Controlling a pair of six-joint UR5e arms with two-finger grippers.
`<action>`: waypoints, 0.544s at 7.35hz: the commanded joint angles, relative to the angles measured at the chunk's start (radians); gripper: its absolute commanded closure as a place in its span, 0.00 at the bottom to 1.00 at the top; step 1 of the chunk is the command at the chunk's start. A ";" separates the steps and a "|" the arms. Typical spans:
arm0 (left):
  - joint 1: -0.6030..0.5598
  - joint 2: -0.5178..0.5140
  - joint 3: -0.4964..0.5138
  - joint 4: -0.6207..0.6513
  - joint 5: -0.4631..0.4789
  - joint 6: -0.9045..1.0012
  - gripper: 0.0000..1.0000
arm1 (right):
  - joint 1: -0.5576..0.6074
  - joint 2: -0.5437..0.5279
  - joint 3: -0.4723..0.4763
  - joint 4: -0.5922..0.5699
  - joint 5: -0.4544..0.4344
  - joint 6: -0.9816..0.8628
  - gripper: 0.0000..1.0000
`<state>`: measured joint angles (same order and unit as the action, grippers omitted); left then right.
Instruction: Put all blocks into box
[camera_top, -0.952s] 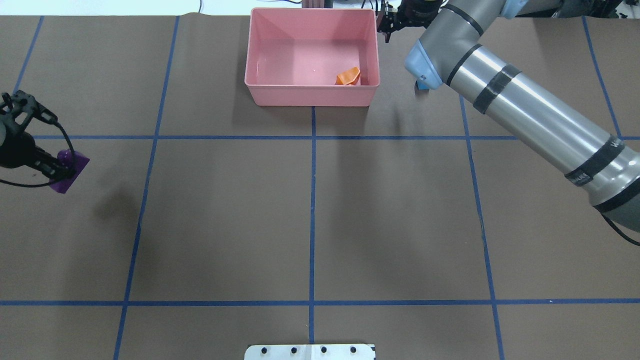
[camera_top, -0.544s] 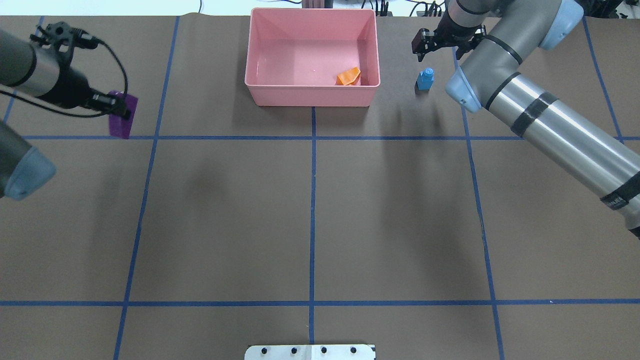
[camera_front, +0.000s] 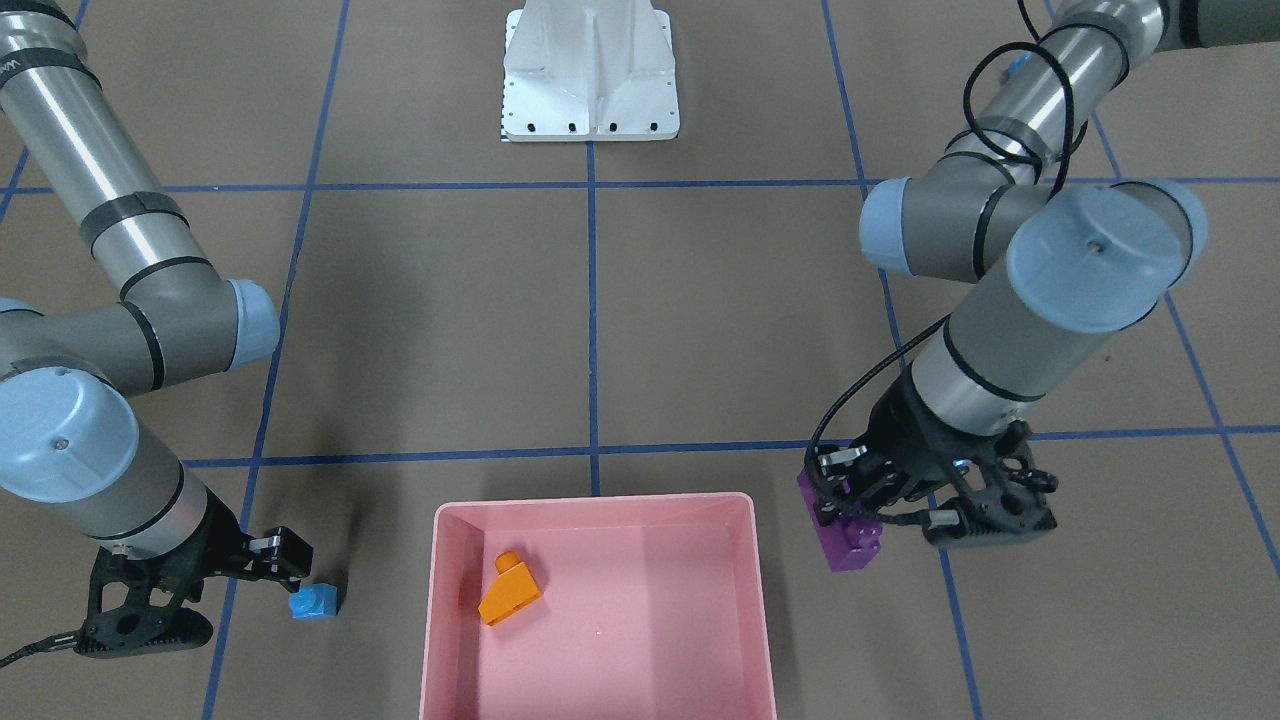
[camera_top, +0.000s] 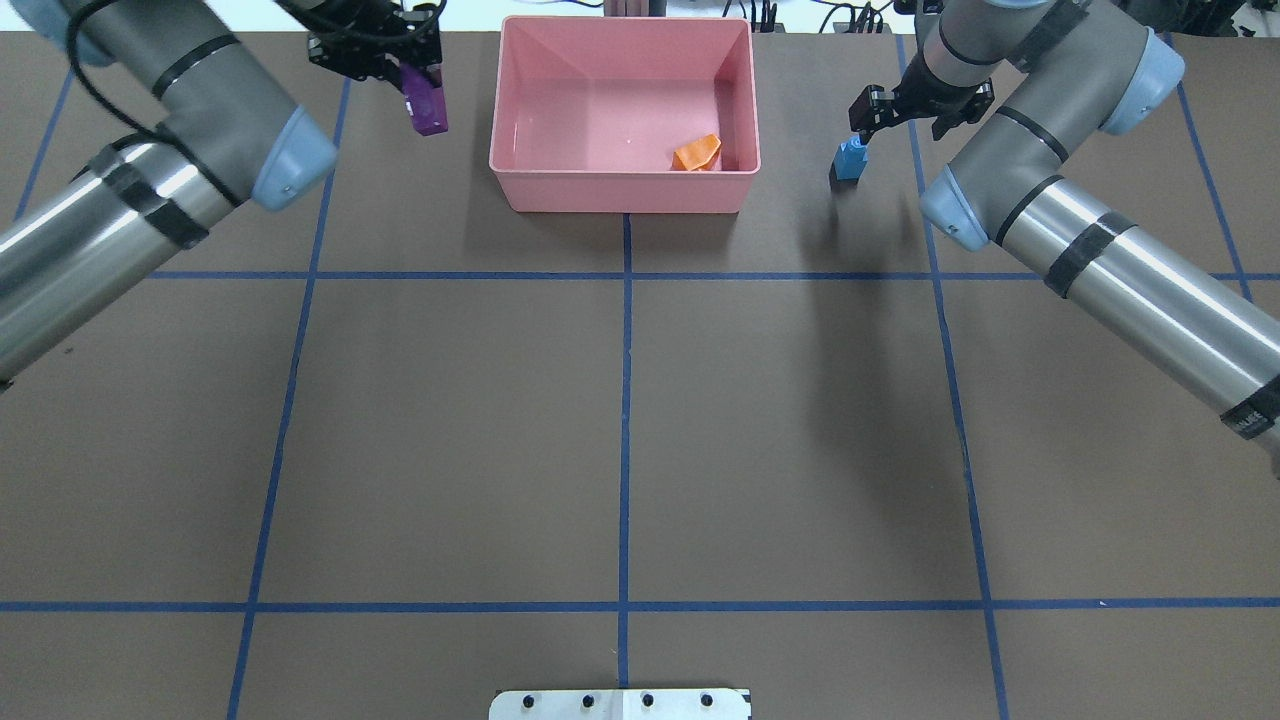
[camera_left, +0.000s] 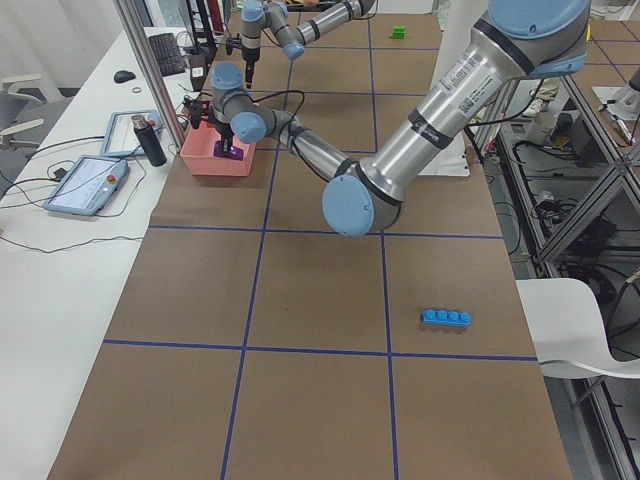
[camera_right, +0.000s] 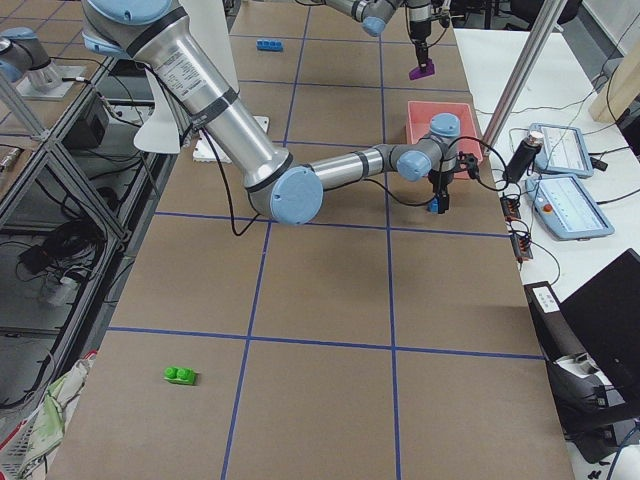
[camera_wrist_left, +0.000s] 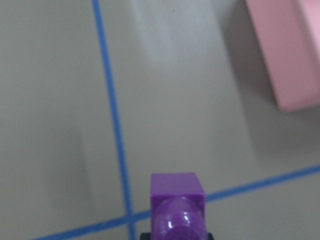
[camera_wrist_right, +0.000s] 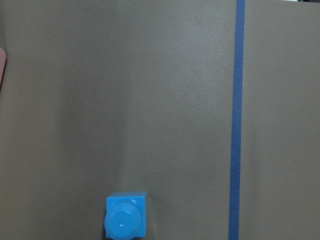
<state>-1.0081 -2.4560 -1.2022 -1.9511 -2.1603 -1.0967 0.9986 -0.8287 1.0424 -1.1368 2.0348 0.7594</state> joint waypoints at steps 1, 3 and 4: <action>0.003 -0.190 0.235 0.011 0.090 -0.115 1.00 | -0.003 0.005 -0.044 0.040 -0.011 0.000 0.00; 0.075 -0.271 0.320 0.041 0.221 -0.160 0.37 | -0.011 0.022 -0.051 0.040 -0.022 0.004 0.00; 0.091 -0.276 0.313 0.038 0.223 -0.161 0.00 | -0.012 0.048 -0.071 0.040 -0.022 0.012 0.00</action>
<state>-0.9473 -2.7097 -0.9045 -1.9142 -1.9723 -1.2494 0.9890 -0.8063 0.9902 -1.0976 2.0150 0.7644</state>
